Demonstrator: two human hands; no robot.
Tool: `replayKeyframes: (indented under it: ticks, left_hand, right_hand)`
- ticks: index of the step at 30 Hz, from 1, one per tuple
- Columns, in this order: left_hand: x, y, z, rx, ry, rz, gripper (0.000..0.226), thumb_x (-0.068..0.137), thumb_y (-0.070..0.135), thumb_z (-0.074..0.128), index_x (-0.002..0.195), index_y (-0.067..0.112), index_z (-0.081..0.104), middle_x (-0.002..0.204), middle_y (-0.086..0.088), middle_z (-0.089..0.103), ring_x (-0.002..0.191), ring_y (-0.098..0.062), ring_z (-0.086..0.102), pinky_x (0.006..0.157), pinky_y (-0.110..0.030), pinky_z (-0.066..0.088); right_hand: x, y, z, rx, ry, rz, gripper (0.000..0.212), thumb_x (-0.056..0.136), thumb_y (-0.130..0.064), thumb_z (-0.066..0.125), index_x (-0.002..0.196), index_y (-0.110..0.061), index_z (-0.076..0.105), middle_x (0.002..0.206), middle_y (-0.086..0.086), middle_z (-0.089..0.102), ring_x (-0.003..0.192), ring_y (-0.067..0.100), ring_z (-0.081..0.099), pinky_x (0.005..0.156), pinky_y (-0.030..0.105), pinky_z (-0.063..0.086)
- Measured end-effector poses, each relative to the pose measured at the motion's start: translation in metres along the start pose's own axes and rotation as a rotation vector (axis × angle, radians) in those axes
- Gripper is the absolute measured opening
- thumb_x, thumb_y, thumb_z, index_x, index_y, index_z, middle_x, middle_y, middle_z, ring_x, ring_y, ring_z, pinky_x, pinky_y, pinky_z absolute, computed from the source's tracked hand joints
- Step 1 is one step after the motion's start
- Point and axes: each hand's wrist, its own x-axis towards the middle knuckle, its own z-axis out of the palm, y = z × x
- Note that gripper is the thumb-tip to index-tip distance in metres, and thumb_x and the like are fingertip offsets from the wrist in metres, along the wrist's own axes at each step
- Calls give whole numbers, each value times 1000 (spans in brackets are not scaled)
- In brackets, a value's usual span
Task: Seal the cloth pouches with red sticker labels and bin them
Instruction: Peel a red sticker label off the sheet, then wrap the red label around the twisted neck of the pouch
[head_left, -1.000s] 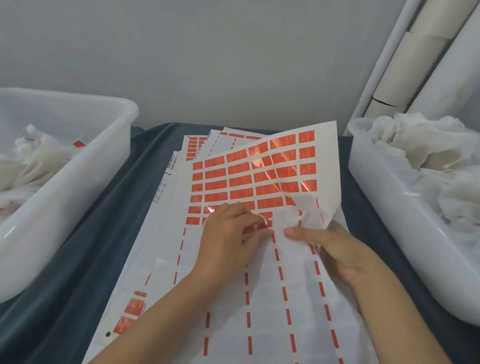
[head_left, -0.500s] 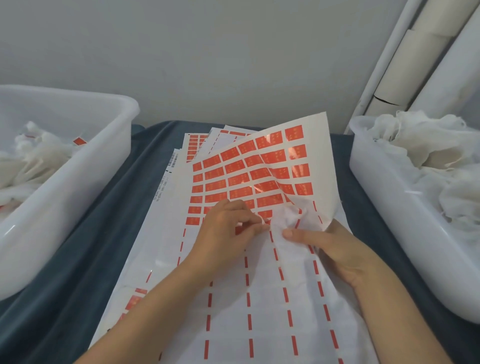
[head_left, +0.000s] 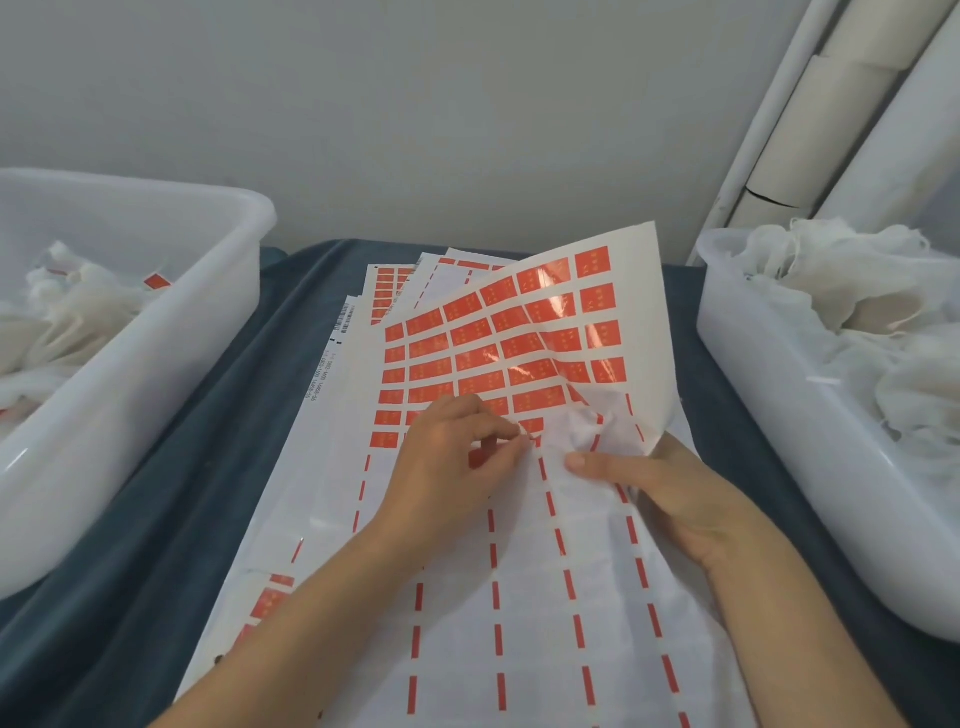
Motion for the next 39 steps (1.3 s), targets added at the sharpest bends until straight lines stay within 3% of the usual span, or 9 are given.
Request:
replayKeyframes:
  ticks: [6, 12, 14, 16, 19, 23, 29, 34, 39]
  left_hand:
    - [-2, 0, 3, -35, 132, -122, 12, 83, 29, 65, 78, 36, 56, 79, 25, 47, 78, -4, 49, 66, -9, 37]
    - [-4, 6, -18, -408, 326, -265, 9, 76, 39, 64, 67, 39, 61, 79, 21, 63, 80, -6, 59, 65, -13, 48]
    - [-7, 13, -24, -493, 322, -240, 10, 68, 47, 60, 68, 39, 64, 82, 26, 63, 81, 2, 58, 62, -7, 48]
    - [-10, 16, -25, -519, 287, -222, 18, 64, 52, 58, 70, 36, 66, 82, 24, 63, 81, 3, 58, 64, -6, 47]
    - [-14, 21, -23, -452, 240, -153, 21, 65, 52, 57, 70, 33, 64, 81, 21, 61, 81, 4, 55, 68, -3, 43]
    - [-19, 24, -18, -245, 203, 75, 9, 73, 50, 57, 70, 42, 56, 69, 22, 54, 81, 3, 49, 69, -7, 41]
    - [-23, 23, -14, -50, 184, 277, 19, 78, 39, 59, 79, 22, 68, 76, 29, 42, 80, 1, 44, 69, -16, 42]
    - [-24, 23, -13, 33, 190, 211, 17, 79, 32, 61, 83, 19, 71, 79, 25, 46, 82, 3, 46, 69, -11, 40]
    - [-27, 22, -11, 183, 149, 254, 17, 78, 27, 61, 83, 14, 72, 77, 6, 63, 76, -2, 44, 69, -11, 34]
  right_hand:
    - [-2, -7, -3, -28, 32, -10, 44, 71, -30, 74, 110, -36, 55, 91, -7, 73, 80, 17, 71, 59, 32, 58]
    - [11, -1, -14, -496, 645, -45, 83, 67, -50, 75, 133, -35, 26, 133, -1, 49, 116, 27, 53, 93, 49, 45]
    - [12, 3, -13, -722, 821, -173, 94, 67, -45, 77, 139, -33, 18, 139, 3, 41, 124, 27, 45, 99, 49, 40]
    - [9, 3, -8, -861, 958, -430, 79, 71, -46, 72, 136, -34, 27, 135, 1, 43, 120, 18, 45, 98, 38, 42]
    - [-3, -5, 10, -516, 620, -528, 29, 73, -64, 56, 93, -42, 59, 90, -22, 64, 78, -1, 61, 61, 5, 45]
    - [-13, -13, 31, -187, 79, -34, 44, 68, -65, 51, 62, -26, 71, 48, -6, 55, 33, 5, 40, 37, 10, 33]
    - [-14, -12, 23, 64, 23, 16, 13, 82, -22, 66, 72, -17, 74, 51, -5, 55, 36, 6, 37, 35, 12, 31]
    - [-14, -11, 33, -55, 359, -333, 27, 68, -45, 66, 89, -28, 67, 74, -13, 69, 47, 5, 56, 43, 8, 43]
    - [-13, -9, 45, -249, 185, -493, 50, 61, -48, 65, 108, -44, 49, 89, -27, 66, 87, -5, 62, 64, 3, 46]
